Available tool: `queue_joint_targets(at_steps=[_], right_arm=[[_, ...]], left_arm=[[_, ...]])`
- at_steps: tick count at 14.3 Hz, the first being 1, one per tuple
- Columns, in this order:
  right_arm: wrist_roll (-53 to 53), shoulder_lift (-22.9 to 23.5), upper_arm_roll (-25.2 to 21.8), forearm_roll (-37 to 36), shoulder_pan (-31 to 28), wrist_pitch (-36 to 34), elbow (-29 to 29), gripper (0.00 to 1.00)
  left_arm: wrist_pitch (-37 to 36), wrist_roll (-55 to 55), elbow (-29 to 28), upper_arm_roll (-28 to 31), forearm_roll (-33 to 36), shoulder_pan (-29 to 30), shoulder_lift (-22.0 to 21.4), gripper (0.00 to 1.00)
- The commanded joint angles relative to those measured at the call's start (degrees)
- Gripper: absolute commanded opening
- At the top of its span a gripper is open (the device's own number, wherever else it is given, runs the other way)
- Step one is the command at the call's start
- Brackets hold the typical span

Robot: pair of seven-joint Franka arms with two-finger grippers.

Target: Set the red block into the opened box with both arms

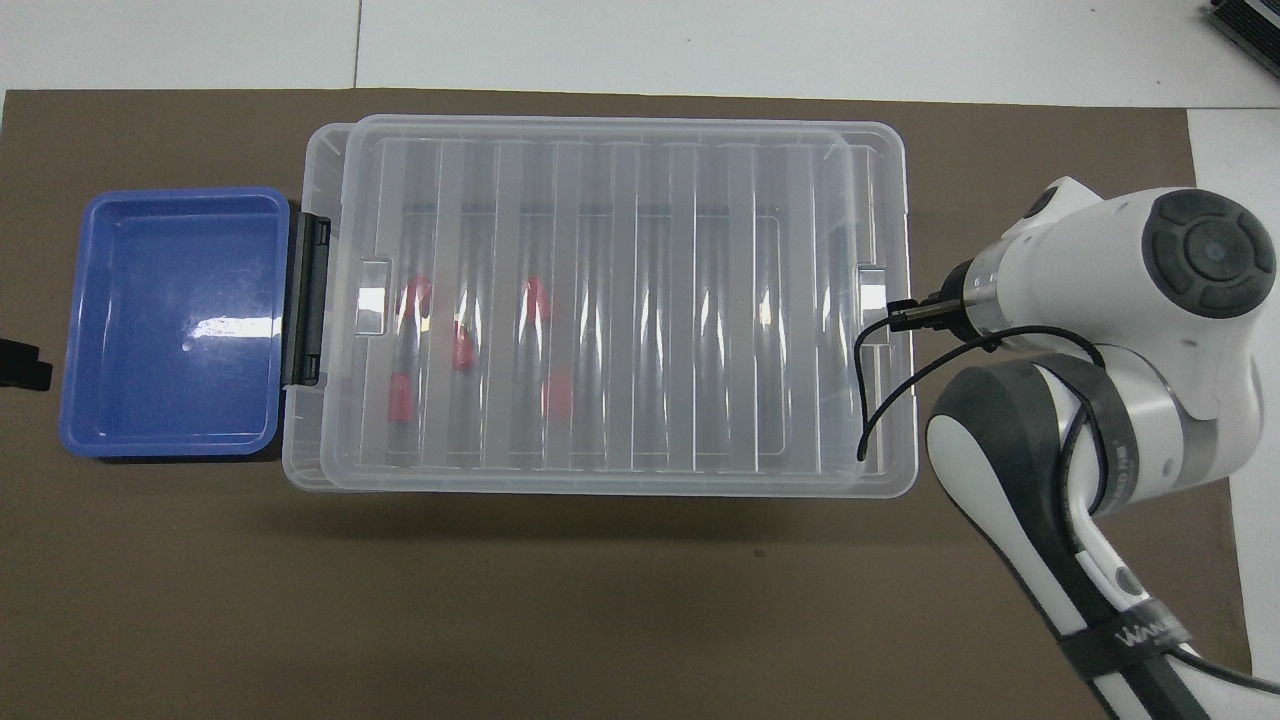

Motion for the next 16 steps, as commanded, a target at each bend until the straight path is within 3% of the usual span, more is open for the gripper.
queue_joint_targets(at_steps=[1, 11, 16], right_arm=[[0.56, 0.12, 0.73, 1.43, 0.97, 1.81, -0.31, 0.0], [1.53, 0.03, 0.73, 1.51, 1.59, 2.35, 0.39, 0.0], [4.51, -3.39, 0.29, 1.51, -2.35, -2.04, 0.57, 0.0]], left_arm=[[1.14, 0.15, -2.16, -0.37, 0.98, 0.0, -1.63, 1.0], [1.15, 0.32, 0.81, -0.11, 0.9, -1.67, 2.85, 1.0], [1.14, 0.15, 1.27, -0.11, 0.98, -1.58, 2.94, 1.0]])
